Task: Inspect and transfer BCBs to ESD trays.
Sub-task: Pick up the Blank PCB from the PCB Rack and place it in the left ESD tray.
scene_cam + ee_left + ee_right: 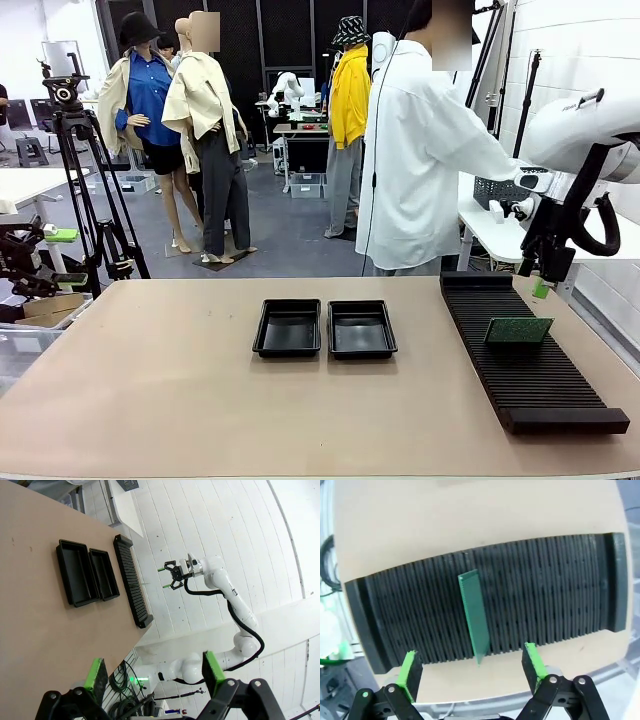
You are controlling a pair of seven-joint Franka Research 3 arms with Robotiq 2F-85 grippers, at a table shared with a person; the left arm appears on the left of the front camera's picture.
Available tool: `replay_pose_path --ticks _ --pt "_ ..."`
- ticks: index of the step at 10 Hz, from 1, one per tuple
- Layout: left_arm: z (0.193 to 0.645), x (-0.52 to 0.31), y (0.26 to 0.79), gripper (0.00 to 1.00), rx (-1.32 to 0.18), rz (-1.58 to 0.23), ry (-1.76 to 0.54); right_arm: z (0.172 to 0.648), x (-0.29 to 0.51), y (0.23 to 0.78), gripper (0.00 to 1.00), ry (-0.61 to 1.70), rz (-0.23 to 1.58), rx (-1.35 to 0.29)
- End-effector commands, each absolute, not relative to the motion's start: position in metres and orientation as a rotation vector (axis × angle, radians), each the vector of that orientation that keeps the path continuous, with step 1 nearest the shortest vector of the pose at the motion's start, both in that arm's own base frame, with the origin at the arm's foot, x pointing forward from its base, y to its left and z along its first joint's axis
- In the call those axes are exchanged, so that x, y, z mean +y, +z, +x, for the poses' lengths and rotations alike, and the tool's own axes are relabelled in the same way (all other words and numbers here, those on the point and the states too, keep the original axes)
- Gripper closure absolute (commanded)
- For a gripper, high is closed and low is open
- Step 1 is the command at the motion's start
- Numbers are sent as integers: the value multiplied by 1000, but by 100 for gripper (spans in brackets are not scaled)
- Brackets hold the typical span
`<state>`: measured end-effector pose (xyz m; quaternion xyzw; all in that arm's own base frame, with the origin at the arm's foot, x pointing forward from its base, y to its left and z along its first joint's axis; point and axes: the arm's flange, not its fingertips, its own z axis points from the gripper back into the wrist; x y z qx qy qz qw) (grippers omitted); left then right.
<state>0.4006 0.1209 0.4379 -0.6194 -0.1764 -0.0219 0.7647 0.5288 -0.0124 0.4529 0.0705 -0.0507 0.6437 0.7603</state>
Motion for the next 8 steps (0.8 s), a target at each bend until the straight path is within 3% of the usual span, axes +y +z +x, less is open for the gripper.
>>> replay_pose_path --ticks 1,8 --pt "400 123 438 0 -384 -1341 -49 518 -7 435 0 1394 56 -146" --pt "400 123 438 0 -384 -1341 -49 515 4 402 0 1380 20 -124"
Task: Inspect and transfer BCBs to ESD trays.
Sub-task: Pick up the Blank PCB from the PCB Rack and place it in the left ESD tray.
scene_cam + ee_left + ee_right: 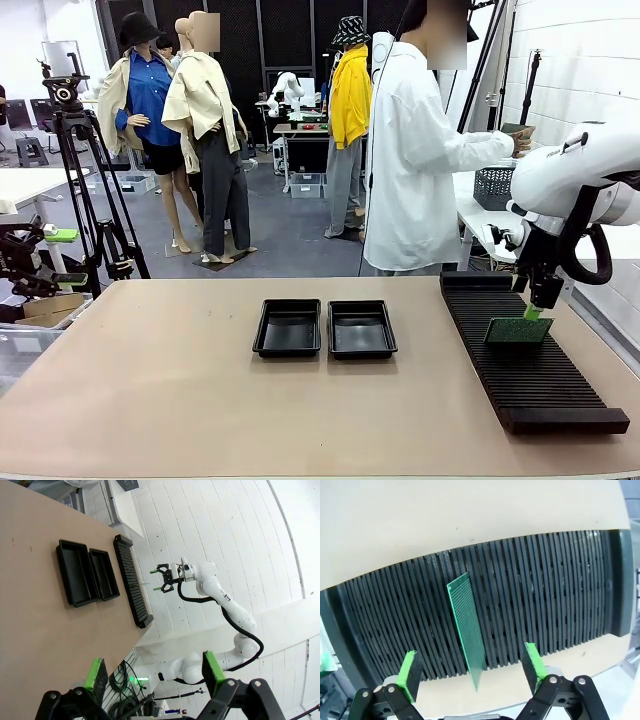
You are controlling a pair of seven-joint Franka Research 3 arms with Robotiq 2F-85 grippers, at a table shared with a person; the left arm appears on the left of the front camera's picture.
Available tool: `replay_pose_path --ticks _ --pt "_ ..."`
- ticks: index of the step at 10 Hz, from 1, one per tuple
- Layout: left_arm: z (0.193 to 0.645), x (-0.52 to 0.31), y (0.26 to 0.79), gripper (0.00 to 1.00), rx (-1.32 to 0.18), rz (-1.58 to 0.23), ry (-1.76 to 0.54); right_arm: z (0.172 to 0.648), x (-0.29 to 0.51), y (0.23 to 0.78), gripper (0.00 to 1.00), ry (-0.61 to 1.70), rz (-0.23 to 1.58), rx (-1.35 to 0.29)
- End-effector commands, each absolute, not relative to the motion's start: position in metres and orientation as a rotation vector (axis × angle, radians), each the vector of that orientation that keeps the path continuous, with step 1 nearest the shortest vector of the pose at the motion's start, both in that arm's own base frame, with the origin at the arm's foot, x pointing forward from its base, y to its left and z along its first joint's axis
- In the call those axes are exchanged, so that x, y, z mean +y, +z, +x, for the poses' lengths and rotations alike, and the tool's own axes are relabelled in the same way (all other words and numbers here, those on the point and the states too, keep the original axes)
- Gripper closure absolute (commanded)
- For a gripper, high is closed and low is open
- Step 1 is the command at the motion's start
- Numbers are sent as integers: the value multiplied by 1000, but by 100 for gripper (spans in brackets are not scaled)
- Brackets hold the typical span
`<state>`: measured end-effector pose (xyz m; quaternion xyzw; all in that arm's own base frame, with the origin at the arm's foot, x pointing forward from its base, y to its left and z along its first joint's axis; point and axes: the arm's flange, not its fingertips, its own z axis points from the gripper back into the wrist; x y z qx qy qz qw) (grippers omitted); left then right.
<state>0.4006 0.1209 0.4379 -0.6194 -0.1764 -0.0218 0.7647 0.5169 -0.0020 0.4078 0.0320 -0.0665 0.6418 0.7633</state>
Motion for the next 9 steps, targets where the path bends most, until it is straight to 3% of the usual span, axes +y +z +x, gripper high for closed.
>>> replay_pose_path --ticks 1,9 --pt "400 123 438 0 -384 -1341 -49 516 6 397 0 1374 10 -121" --pt "400 123 438 0 -384 -1341 -49 523 6 363 0 1372 14 -92"
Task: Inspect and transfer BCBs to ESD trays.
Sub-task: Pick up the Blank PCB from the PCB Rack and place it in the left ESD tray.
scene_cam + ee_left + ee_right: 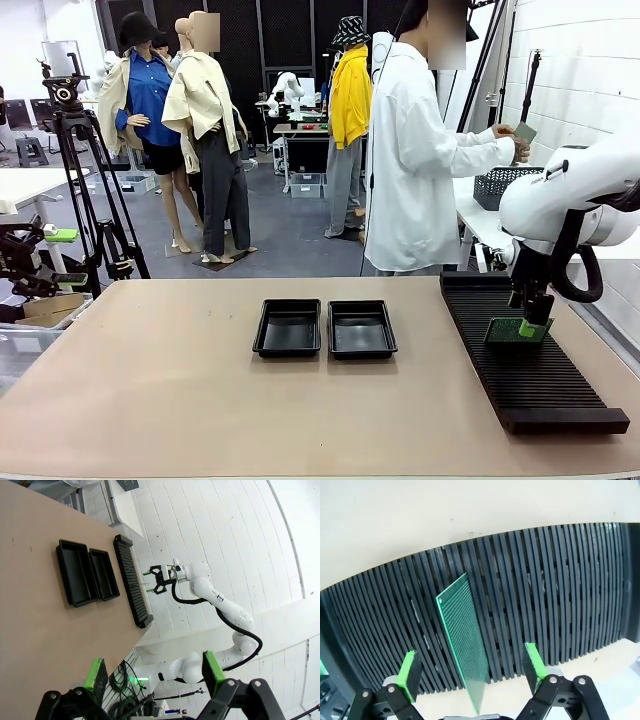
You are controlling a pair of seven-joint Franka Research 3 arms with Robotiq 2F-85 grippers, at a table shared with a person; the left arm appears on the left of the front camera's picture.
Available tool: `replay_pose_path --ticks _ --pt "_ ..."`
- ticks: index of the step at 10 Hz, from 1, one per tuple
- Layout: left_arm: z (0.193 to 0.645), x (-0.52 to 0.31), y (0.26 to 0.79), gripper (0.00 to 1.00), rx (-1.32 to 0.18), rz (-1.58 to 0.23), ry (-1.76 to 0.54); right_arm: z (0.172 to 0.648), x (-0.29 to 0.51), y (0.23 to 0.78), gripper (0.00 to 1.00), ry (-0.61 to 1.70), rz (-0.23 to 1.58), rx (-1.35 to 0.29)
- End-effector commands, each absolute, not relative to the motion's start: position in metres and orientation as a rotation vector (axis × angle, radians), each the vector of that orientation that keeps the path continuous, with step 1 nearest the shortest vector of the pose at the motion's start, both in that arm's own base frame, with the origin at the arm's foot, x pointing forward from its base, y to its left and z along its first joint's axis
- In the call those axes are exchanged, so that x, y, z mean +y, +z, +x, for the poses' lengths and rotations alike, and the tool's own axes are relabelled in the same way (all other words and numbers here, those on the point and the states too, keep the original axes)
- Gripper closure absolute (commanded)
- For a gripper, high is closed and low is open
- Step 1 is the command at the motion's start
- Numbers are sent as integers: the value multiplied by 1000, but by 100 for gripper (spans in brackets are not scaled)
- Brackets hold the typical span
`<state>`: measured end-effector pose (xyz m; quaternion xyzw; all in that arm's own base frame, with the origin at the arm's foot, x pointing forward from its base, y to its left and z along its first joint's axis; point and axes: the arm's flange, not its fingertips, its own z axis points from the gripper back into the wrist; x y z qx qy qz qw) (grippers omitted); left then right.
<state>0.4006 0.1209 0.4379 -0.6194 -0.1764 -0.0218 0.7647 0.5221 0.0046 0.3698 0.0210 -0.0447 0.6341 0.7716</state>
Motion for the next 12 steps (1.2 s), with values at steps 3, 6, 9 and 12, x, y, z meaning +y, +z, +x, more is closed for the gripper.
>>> replay_pose_path --ticks 3,6,9,12 --pt "400 123 438 0 -384 -1341 -49 526 5 356 0 1355 16 -78" --pt "400 123 438 0 -384 -1341 -49 528 9 363 0 1349 14 -70" --pt "400 123 438 0 -384 -1341 -49 528 9 363 15 1346 13 -64" --pt "400 123 438 0 -384 -1341 -49 528 9 364 54 1342 16 -58"
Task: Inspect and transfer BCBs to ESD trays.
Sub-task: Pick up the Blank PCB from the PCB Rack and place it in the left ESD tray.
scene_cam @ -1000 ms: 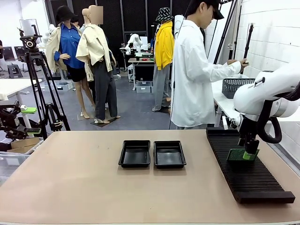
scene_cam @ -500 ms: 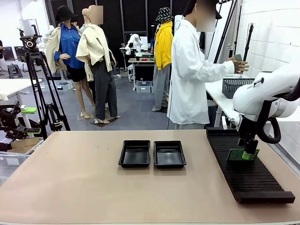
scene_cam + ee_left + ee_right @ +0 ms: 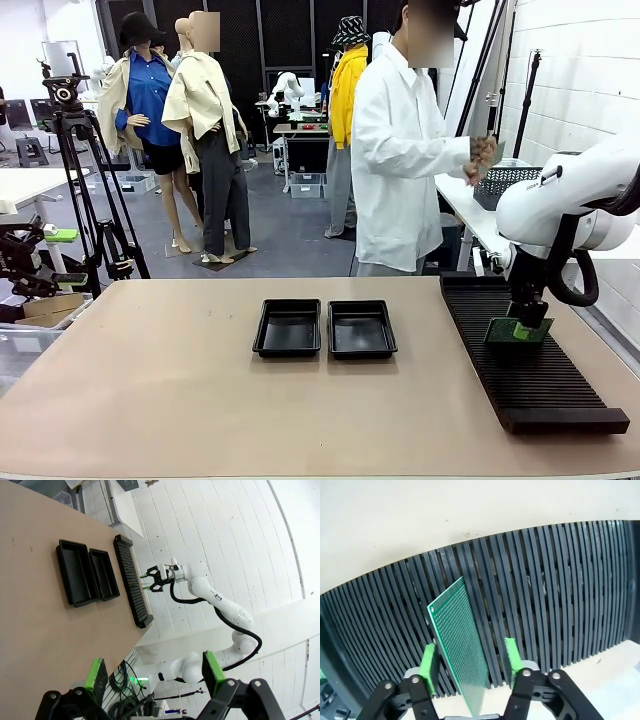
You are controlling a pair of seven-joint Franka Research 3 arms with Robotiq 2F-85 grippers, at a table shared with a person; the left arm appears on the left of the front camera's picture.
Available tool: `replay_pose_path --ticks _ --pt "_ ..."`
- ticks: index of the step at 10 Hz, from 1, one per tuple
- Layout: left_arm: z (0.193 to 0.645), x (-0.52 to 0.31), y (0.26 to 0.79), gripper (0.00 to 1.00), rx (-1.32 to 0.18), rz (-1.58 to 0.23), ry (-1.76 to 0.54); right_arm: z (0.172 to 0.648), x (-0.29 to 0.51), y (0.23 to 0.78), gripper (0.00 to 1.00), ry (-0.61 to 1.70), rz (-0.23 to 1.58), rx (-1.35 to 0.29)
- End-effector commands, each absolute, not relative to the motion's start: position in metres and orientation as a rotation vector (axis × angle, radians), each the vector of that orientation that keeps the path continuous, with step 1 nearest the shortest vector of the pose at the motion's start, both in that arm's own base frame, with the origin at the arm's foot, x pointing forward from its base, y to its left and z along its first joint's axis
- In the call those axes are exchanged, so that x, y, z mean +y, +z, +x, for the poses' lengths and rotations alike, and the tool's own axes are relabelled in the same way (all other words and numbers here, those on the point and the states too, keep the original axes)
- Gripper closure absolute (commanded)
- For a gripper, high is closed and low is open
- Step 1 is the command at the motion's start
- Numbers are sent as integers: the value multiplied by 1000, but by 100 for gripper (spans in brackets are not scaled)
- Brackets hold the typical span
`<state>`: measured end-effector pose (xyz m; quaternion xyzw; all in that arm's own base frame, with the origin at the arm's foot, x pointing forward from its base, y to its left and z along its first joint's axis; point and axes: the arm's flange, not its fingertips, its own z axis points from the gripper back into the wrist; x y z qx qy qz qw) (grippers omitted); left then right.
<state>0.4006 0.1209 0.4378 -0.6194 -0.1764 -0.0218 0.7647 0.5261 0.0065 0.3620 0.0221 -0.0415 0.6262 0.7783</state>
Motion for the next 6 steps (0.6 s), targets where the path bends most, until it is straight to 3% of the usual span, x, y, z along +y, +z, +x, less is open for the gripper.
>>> replay_pose_path --ticks 1,2,6 --pt "400 123 438 0 -384 -1341 -49 528 9 364 66 1340 15 -62" --pt "400 123 438 0 -384 -1341 -49 528 9 364 79 1340 14 -66" --pt "400 123 438 0 -384 -1341 -49 528 7 366 79 1333 25 -49"
